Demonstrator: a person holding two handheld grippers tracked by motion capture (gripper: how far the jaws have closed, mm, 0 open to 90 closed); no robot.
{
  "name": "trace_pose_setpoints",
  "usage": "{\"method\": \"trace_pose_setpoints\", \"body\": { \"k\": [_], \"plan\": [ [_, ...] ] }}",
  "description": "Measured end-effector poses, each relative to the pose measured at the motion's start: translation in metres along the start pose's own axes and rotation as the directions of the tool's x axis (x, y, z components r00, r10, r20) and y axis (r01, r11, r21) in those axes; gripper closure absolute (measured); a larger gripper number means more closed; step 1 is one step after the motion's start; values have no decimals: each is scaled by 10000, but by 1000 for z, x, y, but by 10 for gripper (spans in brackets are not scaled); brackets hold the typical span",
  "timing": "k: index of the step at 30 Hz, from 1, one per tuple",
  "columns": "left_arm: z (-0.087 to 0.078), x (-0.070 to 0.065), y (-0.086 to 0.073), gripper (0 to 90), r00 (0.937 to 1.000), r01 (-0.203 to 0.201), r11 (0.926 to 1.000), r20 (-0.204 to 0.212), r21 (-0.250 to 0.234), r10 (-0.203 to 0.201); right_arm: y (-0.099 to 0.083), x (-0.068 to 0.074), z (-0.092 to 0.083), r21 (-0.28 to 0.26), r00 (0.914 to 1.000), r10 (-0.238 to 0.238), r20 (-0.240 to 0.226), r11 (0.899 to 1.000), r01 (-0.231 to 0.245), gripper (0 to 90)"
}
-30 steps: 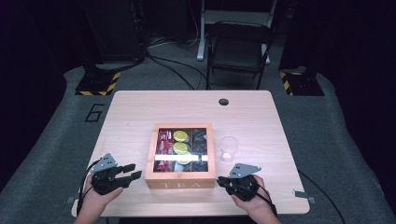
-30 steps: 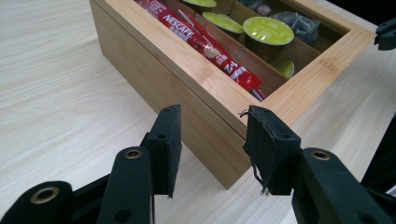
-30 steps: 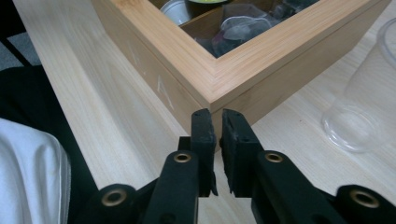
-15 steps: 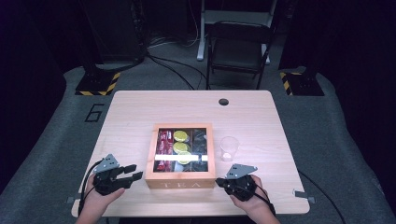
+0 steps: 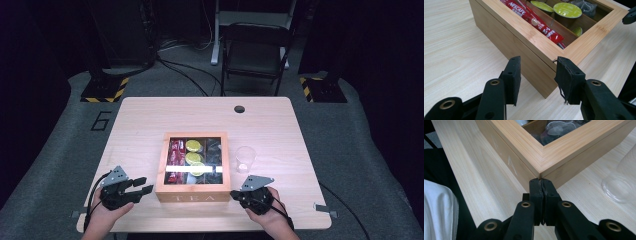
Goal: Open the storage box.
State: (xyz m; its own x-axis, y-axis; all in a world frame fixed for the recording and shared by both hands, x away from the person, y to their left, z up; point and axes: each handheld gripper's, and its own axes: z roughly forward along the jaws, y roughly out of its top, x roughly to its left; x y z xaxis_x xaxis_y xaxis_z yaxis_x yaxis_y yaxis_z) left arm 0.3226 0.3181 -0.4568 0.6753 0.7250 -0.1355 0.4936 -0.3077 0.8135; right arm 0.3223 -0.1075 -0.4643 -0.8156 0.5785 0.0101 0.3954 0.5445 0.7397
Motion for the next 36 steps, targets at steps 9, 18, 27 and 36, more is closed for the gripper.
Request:
{"method": "trace_pose_setpoints", "body": {
  "k": [9, 18, 27, 36],
  "plan": [
    [-1, 0, -1, 551, 9999, -103, 9999, -10, 73, 103, 1, 0, 0, 40, 10000, 51, -27, 10000, -51, 878],
    [-4, 0, -3, 551, 9999, 99, 9999, -98, -82, -100, 8, -5, -17, -1493, 9948, 741, -696, 9852, -838, 899],
    [-3, -2, -5, 551, 9999, 66, 10000, -116, 20, -66, 4, -9, -10, -296, 9991, 338, -260, 9990, -346, 861],
    [-6, -2, -6, 551, 9999, 79, 9999, -87, 85, -78, 3, -4, 0, 238, 9999, -61, -150, 9997, 65, 876]
  ]
}}
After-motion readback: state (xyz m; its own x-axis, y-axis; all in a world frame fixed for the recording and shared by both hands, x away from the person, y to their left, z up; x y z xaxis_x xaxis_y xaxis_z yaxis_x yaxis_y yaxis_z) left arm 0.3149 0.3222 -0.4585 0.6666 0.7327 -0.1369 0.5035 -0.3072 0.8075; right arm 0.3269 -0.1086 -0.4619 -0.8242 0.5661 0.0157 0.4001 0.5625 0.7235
